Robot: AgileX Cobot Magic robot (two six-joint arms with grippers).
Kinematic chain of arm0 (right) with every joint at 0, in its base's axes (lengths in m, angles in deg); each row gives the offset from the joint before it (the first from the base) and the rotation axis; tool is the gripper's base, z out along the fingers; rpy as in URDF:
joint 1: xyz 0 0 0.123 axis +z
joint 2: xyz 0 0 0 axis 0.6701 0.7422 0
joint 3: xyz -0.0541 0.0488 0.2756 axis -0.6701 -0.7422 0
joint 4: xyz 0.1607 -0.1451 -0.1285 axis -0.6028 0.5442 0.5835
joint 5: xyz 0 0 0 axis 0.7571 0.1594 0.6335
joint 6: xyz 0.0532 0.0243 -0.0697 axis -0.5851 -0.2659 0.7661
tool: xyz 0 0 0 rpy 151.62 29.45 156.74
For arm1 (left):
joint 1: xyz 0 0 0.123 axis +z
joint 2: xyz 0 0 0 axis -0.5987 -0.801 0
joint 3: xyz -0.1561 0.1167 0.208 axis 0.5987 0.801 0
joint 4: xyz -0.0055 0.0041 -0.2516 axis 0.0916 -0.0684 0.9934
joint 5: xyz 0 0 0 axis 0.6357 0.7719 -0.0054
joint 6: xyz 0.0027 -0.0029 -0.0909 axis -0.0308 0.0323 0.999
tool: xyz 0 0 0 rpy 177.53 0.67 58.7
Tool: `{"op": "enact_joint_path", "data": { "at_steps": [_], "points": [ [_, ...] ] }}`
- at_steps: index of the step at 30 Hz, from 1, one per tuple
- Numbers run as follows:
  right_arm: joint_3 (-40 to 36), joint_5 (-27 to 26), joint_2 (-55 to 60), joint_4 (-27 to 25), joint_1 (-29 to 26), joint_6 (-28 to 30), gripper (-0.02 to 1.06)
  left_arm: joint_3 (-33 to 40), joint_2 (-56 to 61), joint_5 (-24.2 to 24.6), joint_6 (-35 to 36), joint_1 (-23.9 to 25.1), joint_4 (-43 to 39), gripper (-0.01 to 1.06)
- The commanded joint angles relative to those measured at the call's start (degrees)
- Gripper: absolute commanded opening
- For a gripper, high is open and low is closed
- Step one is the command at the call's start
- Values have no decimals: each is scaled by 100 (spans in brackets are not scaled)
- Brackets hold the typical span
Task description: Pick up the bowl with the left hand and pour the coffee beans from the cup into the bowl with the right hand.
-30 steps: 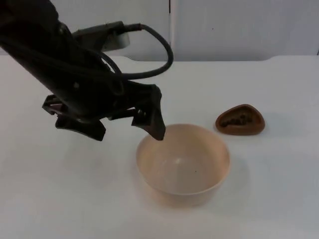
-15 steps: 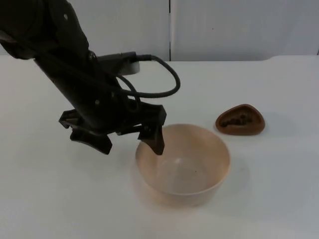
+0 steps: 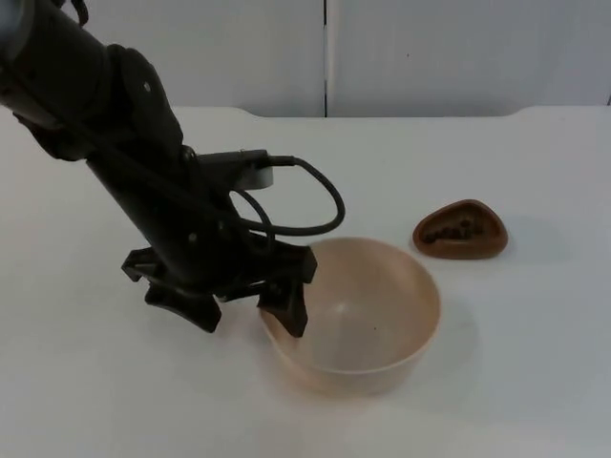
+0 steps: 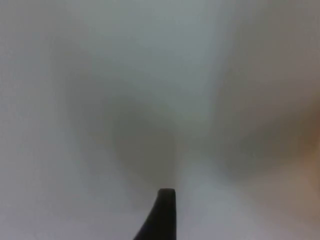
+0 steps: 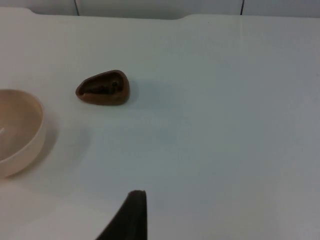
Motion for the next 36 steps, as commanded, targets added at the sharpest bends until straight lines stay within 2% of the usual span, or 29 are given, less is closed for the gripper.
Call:
{"op": "enact_joint_path", "data": {
  "at_steps": [1,6,8,9,10,11,12,15,16,17,19,36],
  "points": [
    [0,-15,-26,0,-21,15,105,-27,20,-53,-86,18,152,80],
    [0,-15,-26,0,-21,15,105,-27,20,-67,-127,18,325,70],
    [0,-15,-26,0,-21,15,105,-27,20,-78,-127,18,384,56],
    [0,-15,-26,0,-21,15,105,-27,20,-91,-127,18,392,52],
    [0,-15,-26,0,-21,15,105,-27,20,-115,-127,18,424,41],
    [0,-15,-26,0,-21,15,105,-27,20,-115,-127,18,440,35],
    [0,-15,-26,0,-21,15,105,-27,20,-115,-127,18,440,35],
    [0,-15,-26,0,-21,15,105,-27,20,-128,-127,18,495,15],
    [0,-15,-26,0,-21,15,105,-27,20,-128,-127,18,530,10],
    [0,-15,-26,0,-21,15,105,-27,20,-128,-127,18,530,10],
    [0,-15,-26,0,-21,15,105,-27,20,-128,-127,18,614,0],
    [0,-15,-26,0,-21,15,105,-27,863,-45,-43,18,602,0]
  ]
}}
